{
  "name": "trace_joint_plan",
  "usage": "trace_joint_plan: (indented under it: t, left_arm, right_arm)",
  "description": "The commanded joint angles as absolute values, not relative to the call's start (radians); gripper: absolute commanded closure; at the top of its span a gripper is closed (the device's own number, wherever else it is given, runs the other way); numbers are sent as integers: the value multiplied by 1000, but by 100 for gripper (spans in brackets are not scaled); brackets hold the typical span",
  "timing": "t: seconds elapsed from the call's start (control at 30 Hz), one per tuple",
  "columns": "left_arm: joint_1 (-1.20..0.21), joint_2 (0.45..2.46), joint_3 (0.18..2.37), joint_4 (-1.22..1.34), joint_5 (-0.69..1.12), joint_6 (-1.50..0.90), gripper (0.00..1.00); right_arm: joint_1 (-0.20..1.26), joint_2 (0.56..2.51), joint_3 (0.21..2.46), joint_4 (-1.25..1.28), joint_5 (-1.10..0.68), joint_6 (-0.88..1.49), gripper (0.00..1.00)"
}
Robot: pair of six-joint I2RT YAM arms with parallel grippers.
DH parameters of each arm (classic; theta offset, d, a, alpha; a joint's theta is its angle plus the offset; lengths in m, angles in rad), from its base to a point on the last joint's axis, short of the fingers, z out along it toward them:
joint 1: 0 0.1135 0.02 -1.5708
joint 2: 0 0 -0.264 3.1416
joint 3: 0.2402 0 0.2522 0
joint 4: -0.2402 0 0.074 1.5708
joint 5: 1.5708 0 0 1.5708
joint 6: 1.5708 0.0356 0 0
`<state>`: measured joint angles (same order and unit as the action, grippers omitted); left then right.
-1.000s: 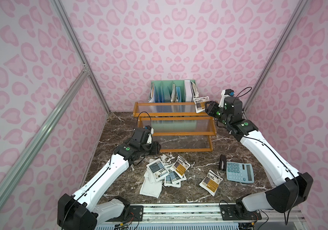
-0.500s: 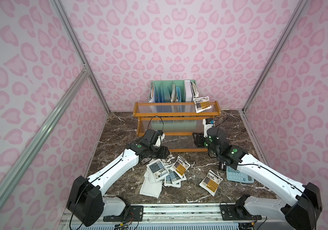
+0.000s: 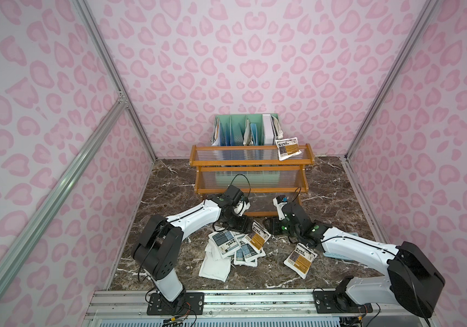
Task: Place the bagged coffee beans on the shelf by color
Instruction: Place the bagged coffee beans on the shelf, then pick up the bagged coffee beans at the center of the board.
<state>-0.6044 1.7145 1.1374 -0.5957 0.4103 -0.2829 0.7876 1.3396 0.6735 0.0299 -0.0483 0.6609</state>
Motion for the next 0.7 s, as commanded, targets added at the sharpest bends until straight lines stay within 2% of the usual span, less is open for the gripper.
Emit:
trace_joint_plan:
  t: [0.0,0.23,0.37,0.6,0.67]
  left_arm:
    - [-607,1735,1155,-618,472,-251,34]
    - [-614,1818,1200,-662,497,-235,35]
    - [-618,1845,1216,-673,509,-233,41]
    - [-620,1876,1230,-675,531,-229,100]
    - [-619,1874,1229,-675,531,-229,100]
  right_arm:
    - [793,1347,659,76,-67,662,50]
    - [793,1356,649,78,-56,654,51]
    - [793,1348,650,80,-49,650,51]
    - [793,1330,628,84,-37,664,51]
    - [792,1321,624,83,-30,666,51]
